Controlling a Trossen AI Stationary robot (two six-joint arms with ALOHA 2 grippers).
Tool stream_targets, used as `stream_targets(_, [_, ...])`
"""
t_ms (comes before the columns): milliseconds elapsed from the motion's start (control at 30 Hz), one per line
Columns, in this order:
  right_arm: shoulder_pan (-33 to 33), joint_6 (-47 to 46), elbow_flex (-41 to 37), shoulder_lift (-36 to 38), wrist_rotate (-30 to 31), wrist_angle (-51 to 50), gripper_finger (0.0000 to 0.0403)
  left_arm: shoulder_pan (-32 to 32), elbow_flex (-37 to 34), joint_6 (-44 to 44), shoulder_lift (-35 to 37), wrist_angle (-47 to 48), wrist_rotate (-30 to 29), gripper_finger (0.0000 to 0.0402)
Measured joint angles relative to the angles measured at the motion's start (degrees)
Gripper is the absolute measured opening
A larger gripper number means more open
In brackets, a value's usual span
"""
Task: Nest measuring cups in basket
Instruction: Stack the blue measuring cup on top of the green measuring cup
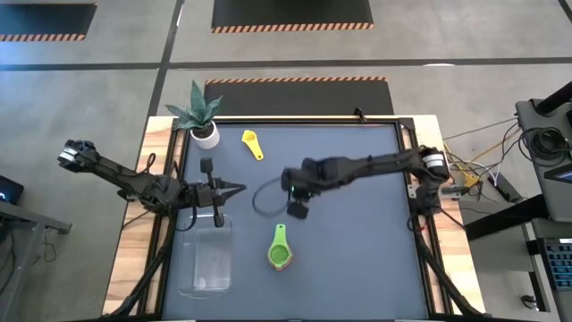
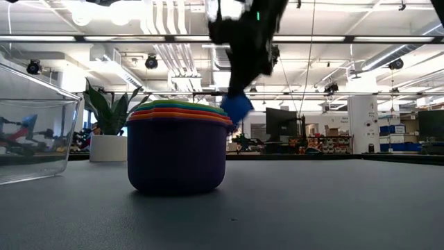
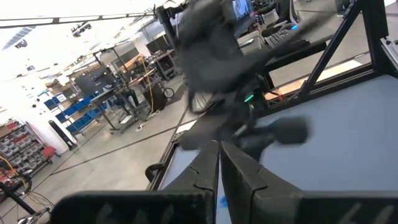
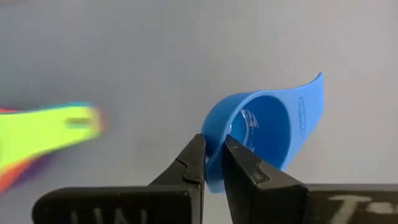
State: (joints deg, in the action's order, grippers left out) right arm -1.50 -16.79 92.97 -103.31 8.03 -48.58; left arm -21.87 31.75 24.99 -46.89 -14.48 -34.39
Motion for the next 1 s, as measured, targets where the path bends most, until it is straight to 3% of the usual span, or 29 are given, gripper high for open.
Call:
stream_targets(233, [-11.7, -6.0, 6.6, 0.0, 4.4, 0.4, 0.0023, 0.0, 0.0, 0.0, 0.0, 0.0, 0.0, 0.0000])
stream_targets(433, [-19.2, -10.2, 7.9, -0.1, 7.1, 6.0, 0.0023, 0.0, 0.0, 0.0, 0.0, 0.0, 0.0, 0.0000])
stream_targets(800, [-23.1, -10.7, 8.2, -4.5, 8.5, 8.6, 0.0022, 0.0, 0.5, 0.3, 0.1, -0.1, 0.0, 0.0000])
stream_targets(1000, [-23.4, -9.1, 14.5, -9.1, 8.6, 4.4, 0.0022, 0.0, 0.5, 0.3, 0.1, -0.1, 0.0, 0.0000])
